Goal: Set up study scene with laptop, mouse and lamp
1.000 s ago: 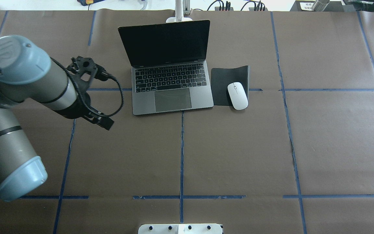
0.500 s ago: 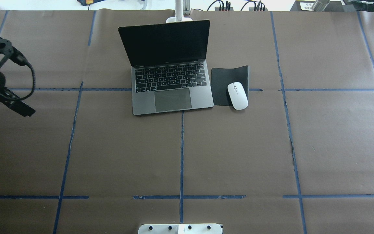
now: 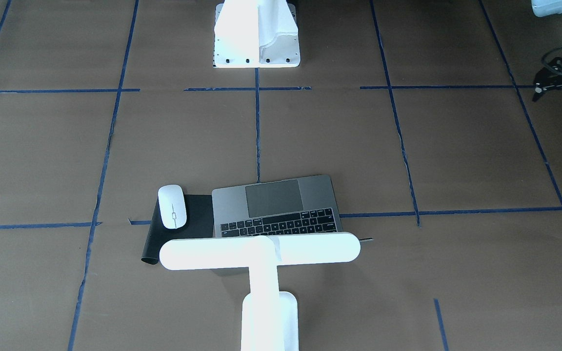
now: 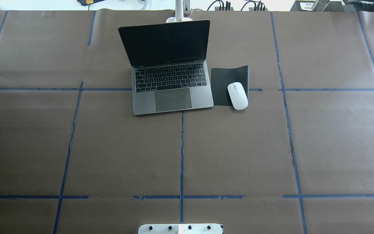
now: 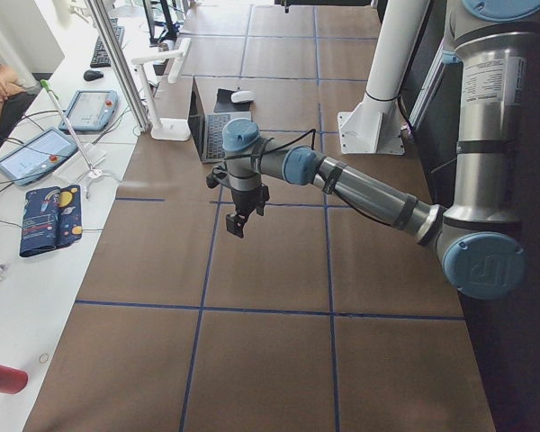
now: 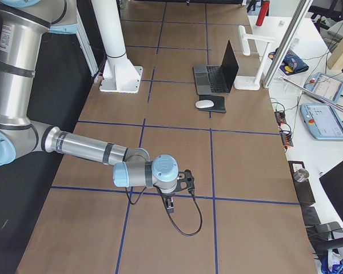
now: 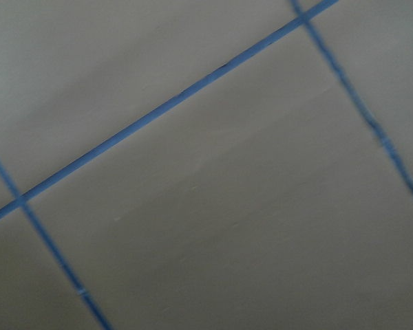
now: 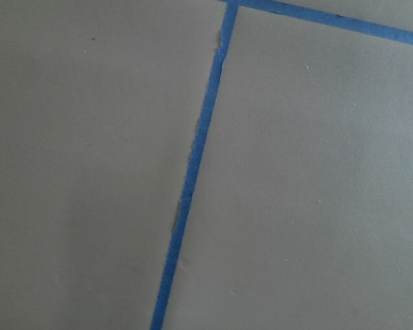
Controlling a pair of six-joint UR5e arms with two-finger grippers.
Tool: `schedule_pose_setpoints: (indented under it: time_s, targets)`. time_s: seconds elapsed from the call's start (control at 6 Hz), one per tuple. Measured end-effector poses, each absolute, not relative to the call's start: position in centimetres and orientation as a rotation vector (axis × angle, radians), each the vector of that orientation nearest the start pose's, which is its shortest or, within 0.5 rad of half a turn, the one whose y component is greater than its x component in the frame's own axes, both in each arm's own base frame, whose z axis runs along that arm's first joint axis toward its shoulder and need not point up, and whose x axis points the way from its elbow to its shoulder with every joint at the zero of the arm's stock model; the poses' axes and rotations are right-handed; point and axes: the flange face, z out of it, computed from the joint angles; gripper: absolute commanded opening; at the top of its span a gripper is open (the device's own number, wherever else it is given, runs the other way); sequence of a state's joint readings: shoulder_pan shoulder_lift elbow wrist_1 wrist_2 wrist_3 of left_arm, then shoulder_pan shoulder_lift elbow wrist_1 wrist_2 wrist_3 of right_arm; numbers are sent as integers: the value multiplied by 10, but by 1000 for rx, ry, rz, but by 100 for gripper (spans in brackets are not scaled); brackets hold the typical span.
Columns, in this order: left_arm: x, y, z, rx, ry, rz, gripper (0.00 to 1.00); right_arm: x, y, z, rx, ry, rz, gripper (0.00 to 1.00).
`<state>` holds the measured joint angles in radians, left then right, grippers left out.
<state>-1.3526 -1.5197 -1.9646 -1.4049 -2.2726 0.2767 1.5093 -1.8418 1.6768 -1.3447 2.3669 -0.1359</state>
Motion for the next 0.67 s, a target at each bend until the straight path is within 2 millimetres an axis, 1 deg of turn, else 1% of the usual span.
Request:
schedule_pose_setpoints:
  time_s: [0.17, 0.33, 0.5, 0.67]
  targets:
    - [-10, -465, 560, 166, 720, 505, 100, 39, -379, 671, 62, -794, -204, 100]
    - [-52, -460, 610, 131, 739, 449, 100, 40, -373, 653, 50, -793, -198, 100]
    - [-82, -449, 648, 102, 772, 390, 100, 41, -368, 647, 44, -792, -195, 100]
    - [-99, -432, 679, 65, 815, 315, 100, 41, -364, 646, 38, -788, -194, 100]
